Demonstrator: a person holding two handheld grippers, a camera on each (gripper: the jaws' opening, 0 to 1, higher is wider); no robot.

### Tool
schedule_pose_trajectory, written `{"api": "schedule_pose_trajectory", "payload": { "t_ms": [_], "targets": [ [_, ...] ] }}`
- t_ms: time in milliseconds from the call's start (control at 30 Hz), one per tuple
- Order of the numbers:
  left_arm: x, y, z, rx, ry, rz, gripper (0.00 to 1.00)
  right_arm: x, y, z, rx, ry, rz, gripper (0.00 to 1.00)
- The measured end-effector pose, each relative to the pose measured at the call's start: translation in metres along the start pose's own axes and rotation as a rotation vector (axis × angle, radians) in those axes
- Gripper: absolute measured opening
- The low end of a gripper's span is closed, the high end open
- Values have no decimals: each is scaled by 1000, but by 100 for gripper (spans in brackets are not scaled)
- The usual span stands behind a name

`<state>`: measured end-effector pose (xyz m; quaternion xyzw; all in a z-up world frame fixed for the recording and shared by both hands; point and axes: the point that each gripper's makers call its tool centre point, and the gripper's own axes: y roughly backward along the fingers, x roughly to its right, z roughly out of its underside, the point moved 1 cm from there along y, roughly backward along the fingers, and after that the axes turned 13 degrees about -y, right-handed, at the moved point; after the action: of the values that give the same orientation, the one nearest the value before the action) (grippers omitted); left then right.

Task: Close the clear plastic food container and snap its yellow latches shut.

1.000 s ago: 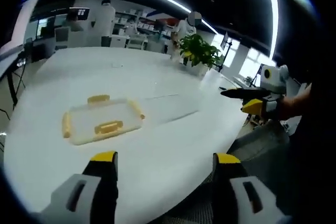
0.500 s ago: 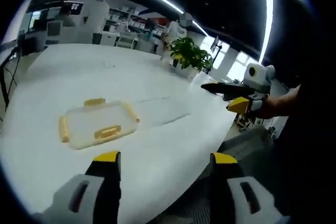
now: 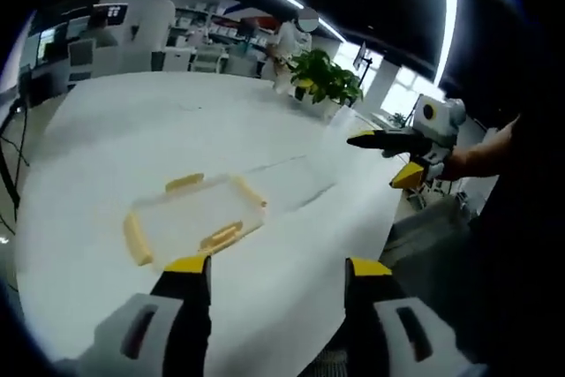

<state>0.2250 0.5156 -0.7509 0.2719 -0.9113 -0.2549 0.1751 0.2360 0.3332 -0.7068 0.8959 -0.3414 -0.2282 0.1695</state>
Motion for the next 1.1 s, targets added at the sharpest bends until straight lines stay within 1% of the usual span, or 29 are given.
{"api": "schedule_pose_trajectory", "payload": {
  "t_ms": [33, 133, 233, 433, 500, 600, 733, 867, 933, 1033, 1100],
  "targets": [
    [-2, 0, 1, -6, 0, 4, 54, 1, -2, 0, -3, 5, -1, 71],
    [-8, 1, 4, -26, -29, 0, 55, 4, -9, 0, -28, 21, -7, 69],
    [-18, 3, 6, -34, -36, -7, 55, 6, -15, -1, -41, 49, -18, 68],
    [-35, 6, 7, -63, -54, -10, 56, 10, -31, -6, -55, 69, -35, 69],
    [-38, 6, 8, -79, -76, -14, 55, 10, -35, -7, -58, 73, -41, 68],
    [-44, 5, 11, -105, -102, -6, 55, 12, -43, -11, -62, 76, -49, 67],
    [-53, 1, 16, -137, -131, 4, 54, 17, -53, -12, -85, 79, -64, 65],
    [-59, 0, 17, -165, -149, 10, 53, 21, -63, -11, -108, 101, -73, 64],
    [-63, -2, 17, -169, -155, 13, 53, 23, -68, -10, -121, 110, -80, 64],
    [-72, -5, 17, -190, -183, 14, 52, 25, -74, -9, -148, 126, -89, 63],
    [-77, -6, 18, -211, -205, 18, 52, 23, -79, -8, -163, 137, -116, 63]
  ]
}}
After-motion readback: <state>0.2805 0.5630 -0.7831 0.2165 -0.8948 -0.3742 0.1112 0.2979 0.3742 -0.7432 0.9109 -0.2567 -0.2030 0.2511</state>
